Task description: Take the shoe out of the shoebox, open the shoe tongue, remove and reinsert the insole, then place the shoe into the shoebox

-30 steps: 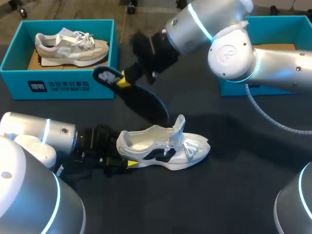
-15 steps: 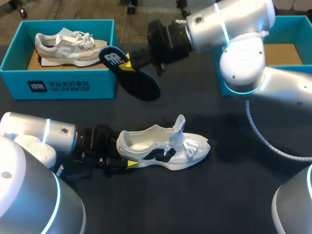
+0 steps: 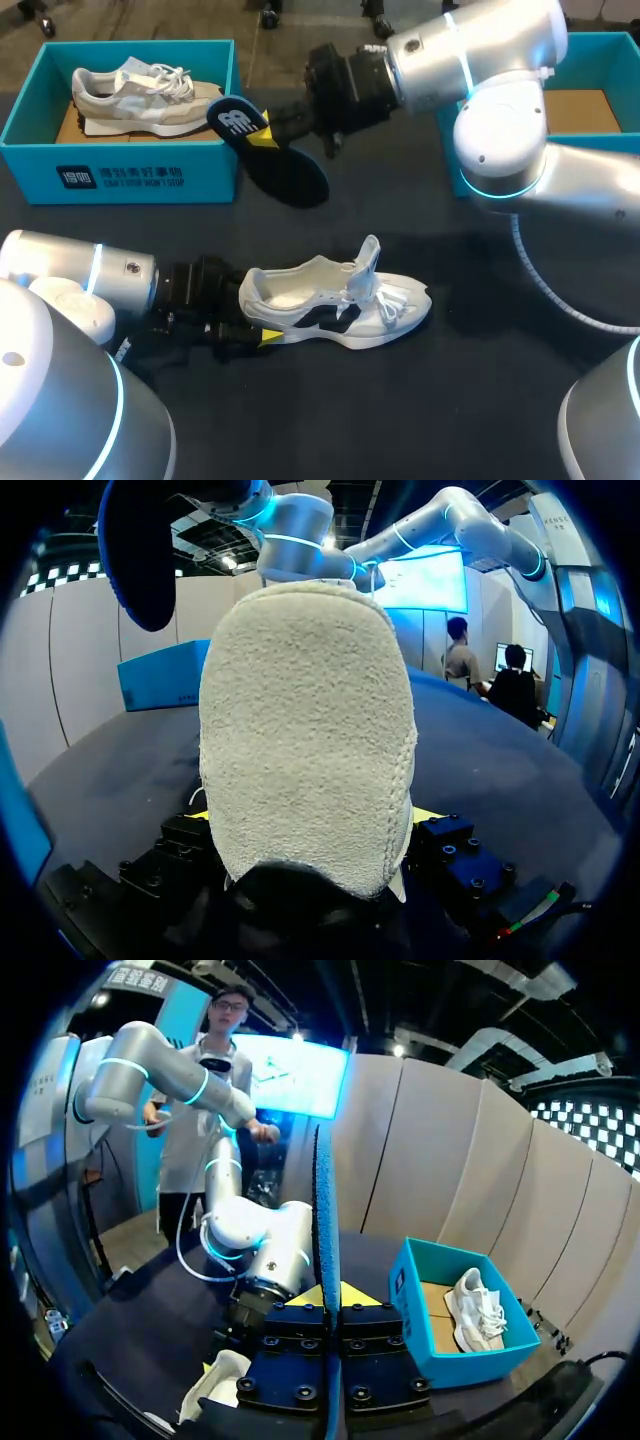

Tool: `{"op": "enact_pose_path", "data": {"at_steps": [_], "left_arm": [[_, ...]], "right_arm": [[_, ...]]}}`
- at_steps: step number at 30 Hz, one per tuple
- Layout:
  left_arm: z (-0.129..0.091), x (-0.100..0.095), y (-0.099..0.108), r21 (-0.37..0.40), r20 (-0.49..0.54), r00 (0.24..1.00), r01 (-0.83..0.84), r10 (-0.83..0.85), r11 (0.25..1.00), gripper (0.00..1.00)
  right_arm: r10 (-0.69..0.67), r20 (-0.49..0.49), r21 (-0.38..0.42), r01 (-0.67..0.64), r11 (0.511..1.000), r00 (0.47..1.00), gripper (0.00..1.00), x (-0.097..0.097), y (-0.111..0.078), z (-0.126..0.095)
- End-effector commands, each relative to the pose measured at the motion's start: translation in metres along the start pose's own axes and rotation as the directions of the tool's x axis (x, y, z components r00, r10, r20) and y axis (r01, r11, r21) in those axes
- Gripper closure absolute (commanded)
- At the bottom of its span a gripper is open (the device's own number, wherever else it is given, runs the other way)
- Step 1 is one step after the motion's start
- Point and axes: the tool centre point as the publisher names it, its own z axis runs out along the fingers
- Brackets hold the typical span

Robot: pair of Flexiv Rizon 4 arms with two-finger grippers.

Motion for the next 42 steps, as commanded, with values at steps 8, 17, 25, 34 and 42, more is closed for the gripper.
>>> {"op": "enact_pose_path", "data": {"at_steps": [8,17,25,34,42], "left_arm": [[0.001,0.001,0.0,-0.001,0.002,1.0,-0.001,0.001,1.0,1.0],[0.001,0.001,0.0,-0.001,0.002,1.0,-0.001,0.001,1.0,1.0],[0.001,0.001,0.0,-0.001,0.002,1.0,-0.001,0.001,1.0,1.0],[0.001,0.001,0.0,-0.001,0.002,1.0,-0.001,0.001,1.0,1.0],[0.001,0.001,0.0,-0.001,0.002,1.0,-0.001,0.001,1.0,1.0]], "right_arm": [[0.097,-0.071,-0.087,-0.103,0.991,0.993,1.0,0.005,0.032,-0.056],[0.203,-0.126,-0.246,-0.228,0.942,0.971,1.0,-0.008,0.065,-0.091],[0.292,-0.205,-0.337,-0.348,0.875,0.934,1.0,-0.011,0.077,-0.118],[0.376,-0.204,-0.306,-0.424,0.852,0.904,1.0,-0.008,0.082,-0.131],[0.376,-0.204,-0.306,-0.424,0.852,0.904,1.0,-0.008,0.082,-0.131]]}}
